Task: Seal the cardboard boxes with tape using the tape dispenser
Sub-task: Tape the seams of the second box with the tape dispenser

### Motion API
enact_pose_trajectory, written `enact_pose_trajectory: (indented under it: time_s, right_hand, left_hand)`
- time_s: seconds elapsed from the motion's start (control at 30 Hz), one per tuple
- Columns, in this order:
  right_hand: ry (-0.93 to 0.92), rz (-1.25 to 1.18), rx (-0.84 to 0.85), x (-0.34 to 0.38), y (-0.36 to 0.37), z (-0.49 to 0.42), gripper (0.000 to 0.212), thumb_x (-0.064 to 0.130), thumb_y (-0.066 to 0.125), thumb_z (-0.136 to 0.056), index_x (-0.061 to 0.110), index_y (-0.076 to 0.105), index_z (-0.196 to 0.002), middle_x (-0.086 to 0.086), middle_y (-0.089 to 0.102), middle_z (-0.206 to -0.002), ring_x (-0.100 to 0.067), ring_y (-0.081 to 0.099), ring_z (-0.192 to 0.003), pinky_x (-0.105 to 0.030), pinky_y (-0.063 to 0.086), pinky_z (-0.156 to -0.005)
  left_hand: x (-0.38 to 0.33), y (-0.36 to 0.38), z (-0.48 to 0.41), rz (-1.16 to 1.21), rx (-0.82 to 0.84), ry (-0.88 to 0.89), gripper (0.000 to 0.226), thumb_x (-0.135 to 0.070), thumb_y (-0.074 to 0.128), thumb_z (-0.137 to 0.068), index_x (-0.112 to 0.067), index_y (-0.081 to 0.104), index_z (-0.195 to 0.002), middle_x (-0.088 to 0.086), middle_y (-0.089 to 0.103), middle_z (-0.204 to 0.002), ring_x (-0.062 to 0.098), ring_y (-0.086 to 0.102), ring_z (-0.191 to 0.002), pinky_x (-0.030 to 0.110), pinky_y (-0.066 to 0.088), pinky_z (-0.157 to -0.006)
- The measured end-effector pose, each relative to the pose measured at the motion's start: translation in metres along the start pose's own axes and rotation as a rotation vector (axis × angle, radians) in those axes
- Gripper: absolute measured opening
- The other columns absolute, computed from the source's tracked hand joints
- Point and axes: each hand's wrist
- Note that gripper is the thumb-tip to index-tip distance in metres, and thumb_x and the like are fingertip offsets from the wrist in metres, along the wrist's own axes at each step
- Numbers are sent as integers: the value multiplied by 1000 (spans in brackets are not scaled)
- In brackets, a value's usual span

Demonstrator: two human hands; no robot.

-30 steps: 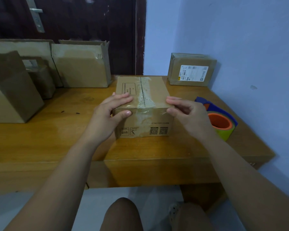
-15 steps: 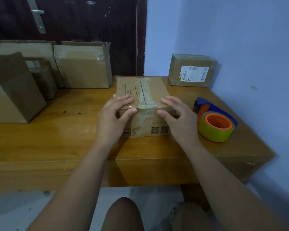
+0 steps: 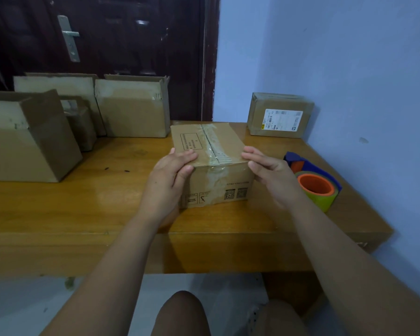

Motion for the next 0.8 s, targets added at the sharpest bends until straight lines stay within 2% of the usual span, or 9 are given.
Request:
enact_pose_trajectory:
  time_s: [0.1,0.2,0.27,0.33,0.4,0.53,0.63,0.7,0.8]
  right_hand:
    - [69,-41,-66,4,7,-2,34,4,49,-96,31,66,-111,21,52,-133,-1,44,-127,-35,40,-108]
    - [107,178,-437,9,23,-1,38,7,42,-100,32,60,-123,8,48,-142,-12,42,-132,-27,39,-103]
    - [45,363,-587,17,36,7,36,11,41,-100,28,57,-126,6,48,-140,-11,41,-131,-26,37,-101]
    - [-97,512,-552,23,50,15,30,20,43,-100,26,58,-125,7,48,-128,-6,38,-122,-26,32,-102]
    - [-194,623,-482,28,64,24,30,31,45,-98,25,60,-123,9,40,-115,-1,30,-109,-25,30,-98]
    - [-255,932,-368,25,73,33,37,49,50,-91,29,66,-117,2,42,-120,-10,30,-113,-25,20,-93]
    - [-238,857,-280,21,67,34,29,36,53,-94,27,65,-119,6,45,-118,-13,32,-121,-19,19,-94]
    - [-249,778,-178,25,58,28,26,26,51,-96,24,65,-118,11,51,-119,-5,33,-123,-27,25,-107]
    - [-164,784,-102,30,39,11,25,18,47,-97,25,65,-113,11,50,-137,-10,20,-141,-38,9,-116]
  left_hand:
    - [-5,0,3,-121,4,4,38,-38,39,-97,-23,56,-128,-7,54,-132,21,32,-137,51,22,-113]
    - [-18,2,11,-271,13,39,57,-52,20,-93,-27,56,-129,-10,54,-132,15,32,-136,46,-2,-114]
    - [-32,0,15,-306,56,47,63,-55,11,-91,-31,48,-135,-10,52,-135,11,37,-133,36,-4,-111]
    - [-47,-2,17,-244,130,83,59,-54,11,-92,-32,34,-142,-11,53,-134,8,42,-127,27,6,-107]
    - [-56,-3,16,-155,187,114,46,-42,26,-98,-33,23,-143,-10,50,-136,2,38,-125,23,11,-106]
    - [-41,-15,8,-254,19,-31,43,-18,43,-98,-30,37,-139,-9,41,-145,4,28,-135,29,5,-114]
    - [-22,-23,0,-303,-17,-190,37,-26,41,-99,-26,46,-136,-6,44,-144,12,32,-137,39,16,-117]
    - [-15,-29,-1,-251,-49,-241,37,-30,39,-100,-23,49,-135,-3,48,-141,14,36,-134,39,26,-113]
    - [-11,-39,2,-72,-138,-237,38,-34,33,-102,-21,53,-131,-2,51,-137,14,41,-130,40,32,-109]
Point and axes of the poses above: each hand's wrist, its own z-axis away from the middle knuckle, its own y-axis out of the palm, x = y × z
